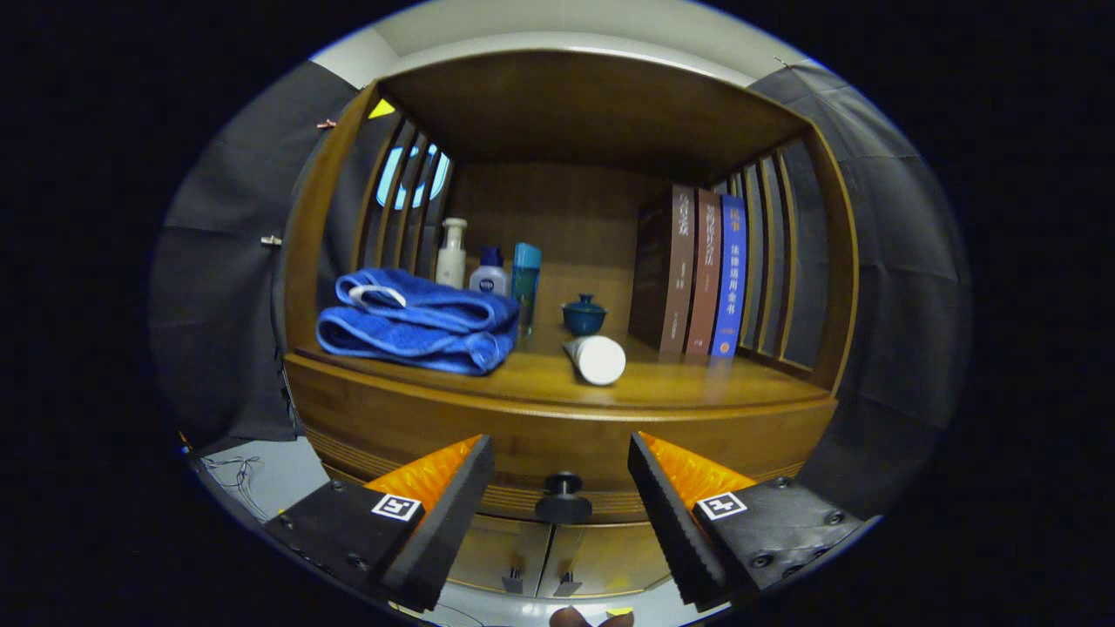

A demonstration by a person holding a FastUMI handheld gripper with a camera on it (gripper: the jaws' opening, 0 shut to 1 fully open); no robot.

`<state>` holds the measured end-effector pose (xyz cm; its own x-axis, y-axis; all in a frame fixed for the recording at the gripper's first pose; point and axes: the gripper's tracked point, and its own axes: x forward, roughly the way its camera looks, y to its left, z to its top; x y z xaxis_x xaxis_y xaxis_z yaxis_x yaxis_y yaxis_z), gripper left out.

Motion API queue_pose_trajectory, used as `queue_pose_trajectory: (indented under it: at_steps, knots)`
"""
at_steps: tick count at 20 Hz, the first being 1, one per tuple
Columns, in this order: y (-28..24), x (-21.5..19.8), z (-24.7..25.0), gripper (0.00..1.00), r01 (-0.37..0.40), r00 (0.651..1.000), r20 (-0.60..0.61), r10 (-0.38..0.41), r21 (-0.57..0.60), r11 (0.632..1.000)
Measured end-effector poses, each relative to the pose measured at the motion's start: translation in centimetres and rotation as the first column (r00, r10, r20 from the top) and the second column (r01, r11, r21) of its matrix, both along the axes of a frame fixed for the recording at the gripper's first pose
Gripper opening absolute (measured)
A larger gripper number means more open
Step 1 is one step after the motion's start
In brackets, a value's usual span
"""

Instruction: Pull open the drawer, take out the items inside it, and place them on the countertop above the cabinet.

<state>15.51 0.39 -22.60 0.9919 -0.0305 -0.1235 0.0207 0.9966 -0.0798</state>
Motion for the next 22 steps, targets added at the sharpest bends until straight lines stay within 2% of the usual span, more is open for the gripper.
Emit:
queue_pose_trajectory:
  at_steps: [3,8,16,22]
  knots:
    - [0.8,-2.5,3.6,0.99,-0.021,1.000,0.021,0.021,0.023,0.999]
    - [0.9,-6.5,10.7,0.99,-0.011,0.996,0.085,0.008,0.037,0.999]
    - [0.5,-12.4,18.4,0.99,-0.011,0.992,0.123,-0.006,0.137,0.991]
    - [0.3,-15.1,23.7,0.99,-0.001,0.989,0.149,-0.019,0.130,0.991]
